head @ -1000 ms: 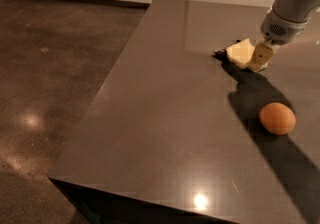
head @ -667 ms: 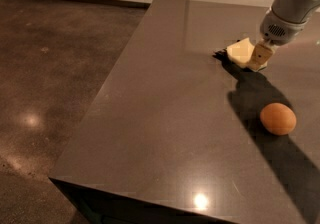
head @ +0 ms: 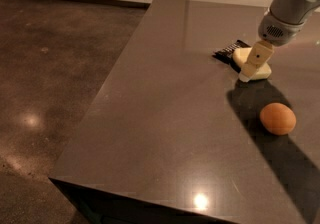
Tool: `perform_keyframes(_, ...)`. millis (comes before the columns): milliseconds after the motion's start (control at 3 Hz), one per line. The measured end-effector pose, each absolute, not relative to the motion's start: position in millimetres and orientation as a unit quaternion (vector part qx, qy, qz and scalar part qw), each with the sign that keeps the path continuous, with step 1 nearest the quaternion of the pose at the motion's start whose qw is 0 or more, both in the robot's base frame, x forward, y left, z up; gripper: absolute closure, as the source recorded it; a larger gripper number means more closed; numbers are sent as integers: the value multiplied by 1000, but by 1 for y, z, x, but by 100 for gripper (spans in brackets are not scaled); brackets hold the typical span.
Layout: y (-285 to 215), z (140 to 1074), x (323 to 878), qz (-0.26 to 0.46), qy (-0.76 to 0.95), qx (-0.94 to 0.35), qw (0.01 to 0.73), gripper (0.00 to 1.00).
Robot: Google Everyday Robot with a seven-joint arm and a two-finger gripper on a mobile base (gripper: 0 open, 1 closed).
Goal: Move sponge near rxbar chocolate
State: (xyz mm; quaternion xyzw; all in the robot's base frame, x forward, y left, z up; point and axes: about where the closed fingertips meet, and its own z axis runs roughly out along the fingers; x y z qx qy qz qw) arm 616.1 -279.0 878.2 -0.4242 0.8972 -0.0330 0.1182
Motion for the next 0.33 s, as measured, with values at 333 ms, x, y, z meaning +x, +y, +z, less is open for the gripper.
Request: perform_keyframes(333,-279,878,616,-33,897,-424,118,0)
